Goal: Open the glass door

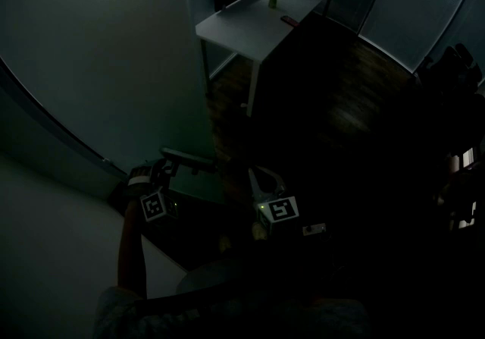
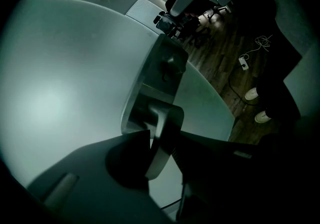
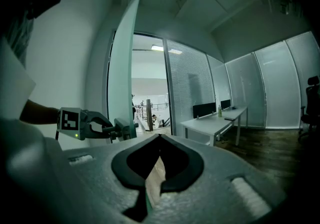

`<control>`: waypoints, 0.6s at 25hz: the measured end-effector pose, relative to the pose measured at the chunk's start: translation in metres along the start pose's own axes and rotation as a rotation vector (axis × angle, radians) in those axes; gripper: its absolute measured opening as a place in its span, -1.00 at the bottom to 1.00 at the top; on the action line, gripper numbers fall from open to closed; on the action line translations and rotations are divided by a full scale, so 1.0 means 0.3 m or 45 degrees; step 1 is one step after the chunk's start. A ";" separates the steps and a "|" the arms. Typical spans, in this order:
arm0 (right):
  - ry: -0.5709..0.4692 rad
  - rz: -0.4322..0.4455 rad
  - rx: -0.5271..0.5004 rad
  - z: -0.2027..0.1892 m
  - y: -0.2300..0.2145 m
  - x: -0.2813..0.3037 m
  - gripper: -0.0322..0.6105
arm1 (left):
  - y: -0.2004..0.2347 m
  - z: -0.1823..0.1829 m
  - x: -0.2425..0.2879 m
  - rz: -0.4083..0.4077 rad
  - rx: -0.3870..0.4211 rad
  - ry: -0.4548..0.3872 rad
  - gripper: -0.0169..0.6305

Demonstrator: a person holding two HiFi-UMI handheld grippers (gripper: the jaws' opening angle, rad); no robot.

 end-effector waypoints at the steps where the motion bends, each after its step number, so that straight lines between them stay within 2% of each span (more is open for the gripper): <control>1: -0.005 -0.002 -0.018 0.004 0.007 0.002 -0.89 | -0.005 -0.002 -0.006 -0.001 0.000 -0.006 -0.55; 5: -0.019 0.010 -0.053 0.014 0.033 0.006 -0.89 | -0.021 -0.015 -0.035 0.000 -0.003 -0.023 -0.55; 15: -0.034 0.016 -0.044 0.011 0.056 0.017 -0.89 | -0.049 -0.042 -0.097 -0.013 0.005 -0.034 -0.54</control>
Point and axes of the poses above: the fingertips, and each gripper's own axes: x forward along the fingers, y to its left, z out of its top, the point moved 6 cm from there along -x, backward along the fingers, and after that the axes turned 1 degree about x, right-handed, at the moved point
